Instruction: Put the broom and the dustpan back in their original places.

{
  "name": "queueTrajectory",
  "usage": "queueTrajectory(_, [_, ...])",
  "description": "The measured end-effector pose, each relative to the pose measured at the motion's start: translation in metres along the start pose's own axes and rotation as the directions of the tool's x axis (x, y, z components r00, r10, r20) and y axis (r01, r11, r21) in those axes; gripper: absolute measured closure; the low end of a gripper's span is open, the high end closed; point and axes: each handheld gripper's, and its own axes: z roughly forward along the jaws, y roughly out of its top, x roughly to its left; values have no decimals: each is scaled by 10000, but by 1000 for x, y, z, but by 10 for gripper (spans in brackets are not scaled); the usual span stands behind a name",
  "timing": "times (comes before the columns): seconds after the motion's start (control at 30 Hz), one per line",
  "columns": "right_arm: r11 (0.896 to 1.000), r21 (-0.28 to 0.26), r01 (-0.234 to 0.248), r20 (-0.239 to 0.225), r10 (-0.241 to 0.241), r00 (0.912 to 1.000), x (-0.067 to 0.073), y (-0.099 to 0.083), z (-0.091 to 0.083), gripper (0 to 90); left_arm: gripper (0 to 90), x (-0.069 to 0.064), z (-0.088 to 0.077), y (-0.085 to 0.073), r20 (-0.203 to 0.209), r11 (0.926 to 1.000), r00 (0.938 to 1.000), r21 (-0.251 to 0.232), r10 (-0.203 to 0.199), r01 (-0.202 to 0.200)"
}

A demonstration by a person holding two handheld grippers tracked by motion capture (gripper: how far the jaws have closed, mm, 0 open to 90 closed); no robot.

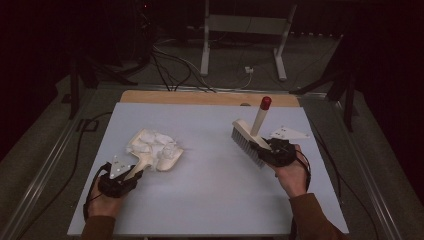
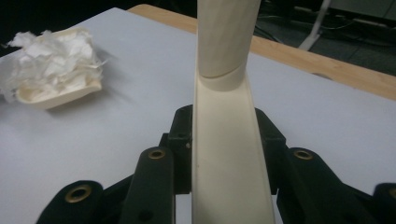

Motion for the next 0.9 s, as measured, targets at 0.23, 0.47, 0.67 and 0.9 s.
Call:
queueTrajectory(0.23, [9991,240,347,-467,-336,9983,-11,-8,-11,678,667,-4,1,0,-268,9999,9996,79,-119,121])
queueTrajectory(0.47, [9966,464,681,-921,-637,9937,-23,-17,-23,678,667,-5,-1,0,-531,9997,9983,-45,-239,237])
queueTrajectory(0.67, [9968,493,626,-1304,-557,9899,-39,-25,-32,678,667,-4,-3,2,-690,9994,9971,-131,-332,323])
queueTrajectory(0.9, [9956,620,701,-1888,-573,9803,-58,-36,-43,678,666,-5,-4,0,-732,9989,9963,-142,-452,442])
